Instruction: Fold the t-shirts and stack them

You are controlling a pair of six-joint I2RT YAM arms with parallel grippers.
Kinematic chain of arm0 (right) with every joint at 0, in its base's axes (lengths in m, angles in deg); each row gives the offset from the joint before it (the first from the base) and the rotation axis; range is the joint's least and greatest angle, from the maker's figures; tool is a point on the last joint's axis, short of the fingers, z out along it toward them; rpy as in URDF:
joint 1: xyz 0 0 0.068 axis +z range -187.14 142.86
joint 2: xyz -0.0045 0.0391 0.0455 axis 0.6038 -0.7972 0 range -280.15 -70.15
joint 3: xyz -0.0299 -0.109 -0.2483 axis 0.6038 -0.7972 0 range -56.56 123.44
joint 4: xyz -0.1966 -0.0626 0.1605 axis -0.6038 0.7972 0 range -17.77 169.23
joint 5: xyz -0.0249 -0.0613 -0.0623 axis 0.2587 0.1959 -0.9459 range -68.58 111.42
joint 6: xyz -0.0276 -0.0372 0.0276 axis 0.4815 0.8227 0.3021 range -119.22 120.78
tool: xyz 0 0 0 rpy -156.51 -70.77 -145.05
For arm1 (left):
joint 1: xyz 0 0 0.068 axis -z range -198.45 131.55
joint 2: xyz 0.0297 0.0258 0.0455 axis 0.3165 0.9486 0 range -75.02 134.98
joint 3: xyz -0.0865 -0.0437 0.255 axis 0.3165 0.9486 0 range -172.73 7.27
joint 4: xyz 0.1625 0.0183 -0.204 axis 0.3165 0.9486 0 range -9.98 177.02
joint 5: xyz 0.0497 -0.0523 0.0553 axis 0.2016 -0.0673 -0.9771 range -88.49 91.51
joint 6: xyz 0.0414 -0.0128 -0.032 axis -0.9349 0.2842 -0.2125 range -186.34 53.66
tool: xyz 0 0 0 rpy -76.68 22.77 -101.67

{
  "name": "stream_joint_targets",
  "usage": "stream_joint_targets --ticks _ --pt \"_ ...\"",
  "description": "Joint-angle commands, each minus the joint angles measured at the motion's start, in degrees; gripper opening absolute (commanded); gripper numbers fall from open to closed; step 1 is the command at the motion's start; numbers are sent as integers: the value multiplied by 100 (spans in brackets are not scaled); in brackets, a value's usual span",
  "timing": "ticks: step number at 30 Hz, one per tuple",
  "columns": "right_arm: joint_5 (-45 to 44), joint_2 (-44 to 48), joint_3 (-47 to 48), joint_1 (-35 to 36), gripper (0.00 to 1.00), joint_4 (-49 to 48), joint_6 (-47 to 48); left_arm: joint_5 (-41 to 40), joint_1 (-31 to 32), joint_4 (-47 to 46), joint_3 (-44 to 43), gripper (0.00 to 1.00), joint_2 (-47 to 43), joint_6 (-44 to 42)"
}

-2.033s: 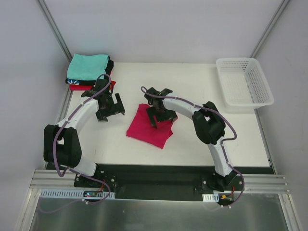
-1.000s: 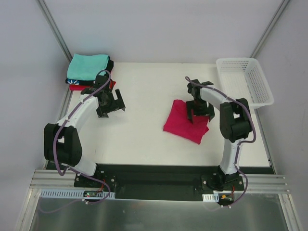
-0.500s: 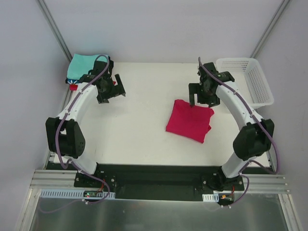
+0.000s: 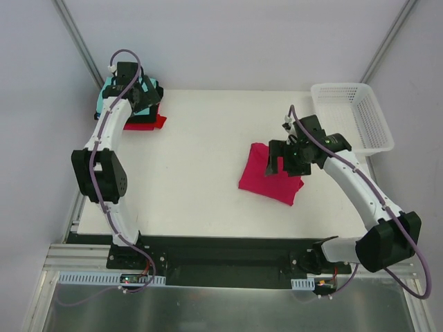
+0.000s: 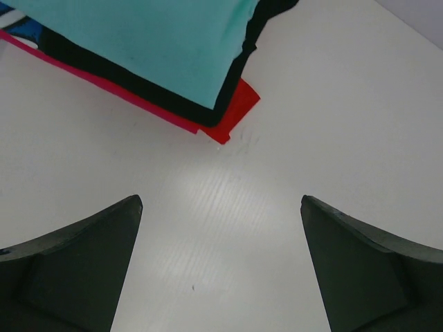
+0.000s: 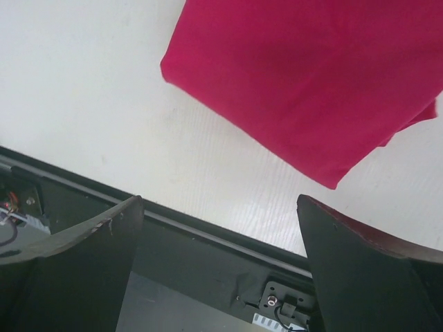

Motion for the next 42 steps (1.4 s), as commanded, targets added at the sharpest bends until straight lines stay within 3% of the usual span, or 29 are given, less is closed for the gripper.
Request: stream_joint_targets --ticks 1,4,11,17,24,31,38,42 --pt "471 474 -297 151 96 -332 -169 -198 -101 -530 -781 99 763 -498" --pt "576 694 -622 282 96 -394 -239 -592 -277 -530 -1825 99 1440 -736" --pt "708 1081 -1246 502 96 -640 -354 -673 -655 -977 -2778 99 2443 -702" --pt "849 809 -1378 511 96 -693 -169 -664 -857 -2663 -2611 99 2759 -912" --pt "1077 457 -1352 520 96 -825 -107 -972 -954 -3307 -2620 99 3295 -729" --pt "1174 396 -1168 511 96 -807 -134 -296 -1103 -3281 -2269 99 3595 754" --pt "1157 545 -904 511 96 -500 -107 -164 -1147 -2729 -1697 99 3454 1406" --pt "1156 685 -816 511 96 -403 -125 539 -1235 -2631 -1547 99 3392 1970"
